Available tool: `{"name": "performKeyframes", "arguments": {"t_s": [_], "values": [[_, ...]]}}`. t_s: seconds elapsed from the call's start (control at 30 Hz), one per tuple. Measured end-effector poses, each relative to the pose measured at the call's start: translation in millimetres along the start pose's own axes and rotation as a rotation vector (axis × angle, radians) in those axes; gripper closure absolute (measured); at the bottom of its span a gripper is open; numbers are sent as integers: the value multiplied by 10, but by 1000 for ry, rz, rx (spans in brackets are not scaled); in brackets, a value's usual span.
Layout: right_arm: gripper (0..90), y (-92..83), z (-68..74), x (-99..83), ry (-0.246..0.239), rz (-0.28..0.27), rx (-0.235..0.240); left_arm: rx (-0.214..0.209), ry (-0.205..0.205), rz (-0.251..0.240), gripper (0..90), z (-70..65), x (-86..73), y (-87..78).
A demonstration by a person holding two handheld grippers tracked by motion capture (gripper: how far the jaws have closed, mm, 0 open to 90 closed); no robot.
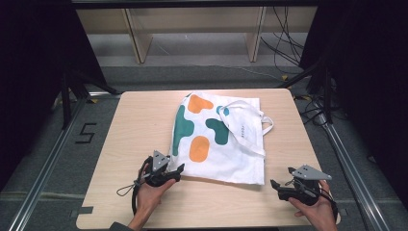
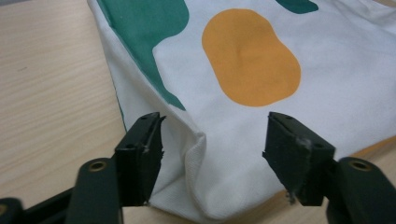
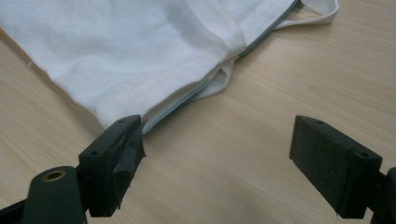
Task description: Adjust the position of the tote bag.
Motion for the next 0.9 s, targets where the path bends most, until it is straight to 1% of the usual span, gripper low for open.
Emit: {"name": "performKeyframes", "arguments": {"t_s": [0.03,0.07,0.1,0.13,0.17,0.2,0.23,0.27,0.3,0.33,0.37,0.4,0.43,0.47,0.5,0.53,0.57,0.6,0.63,0.7,0.73,0.77,0.8,0.83,0.87,0.9], "values": [[188,-7,-2,10,-9,1,-2,4,-1,1,384,8,3,10],[188,5,8,21,-8,-4,3,14,14,4,395,27,-3,22],[188,14,17,32,-11,-5,5,18,14,11,423,38,-14,39],[190,12,24,34,-12,3,-6,15,35,22,454,53,-28,52],[190,32,37,44,-19,-3,4,20,34,31,497,65,-46,71],[190,34,41,43,-29,5,-1,22,38,29,558,79,-52,89],[191,38,57,41,-30,12,6,31,64,35,637,118,-64,100],[192,52,62,44,-35,9,12,20,80,45,706,144,-77,108],[194,49,60,49,-36,7,3,13,68,48,753,157,-80,112],[194,51,31,68,-63,-4,-10,15,70,47,790,173,-80,113],[195,50,28,66,-63,2,-9,14,83,48,807,198,-79,106],[196,58,47,57,-39,8,2,14,78,41,815,219,-79,106],[196,62,47,60,-38,10,6,15,84,49,823,248,-86,97],[197,65,63,56,-21,13,8,12,95,54,826,278,-90,95],[198,81,64,63,-35,11,22,13,78,43,827,286,-85,106],[198,76,63,66,-38,10,10,14,92,57,828,314,-98,107],[198,75,71,65,-41,16,15,18,89,51,829,331,-87,119],[198,76,82,62,-38,17,16,27,94,44,829,356,-77,129],[199,77,83,67,-50,14,19,30,119,46,830,391,-70,138],[201,75,87,64,-53,15,20,44,107,53,830,445,-67,172],[207,79,87,66,-56,16,24,42,112,60,830,487,-72,190],[213,91,96,69,-50,12,35,55,111,49,830,524,-56,212],[213,91,104,64,-43,19,38,66,107,63,830,562,-59,223],[213,92,91,67,-61,19,25,70,116,72,830,598,-52,239],[214,97,79,73,-84,13,19,75,125,64,831,633,-32,268],[215,95,83,67,-88,17,21,84,126,72,831,672,-25,289]]}}
Point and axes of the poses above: each handheld gripper's, and its own axes: y roughly forward along the jaws, x roughly out of its top, z roughly to its left, the point moved 9 cm from there along y, roughly forward along the jaws, and after that the axes turned 9 degrees about x, right-handed, at the moved point
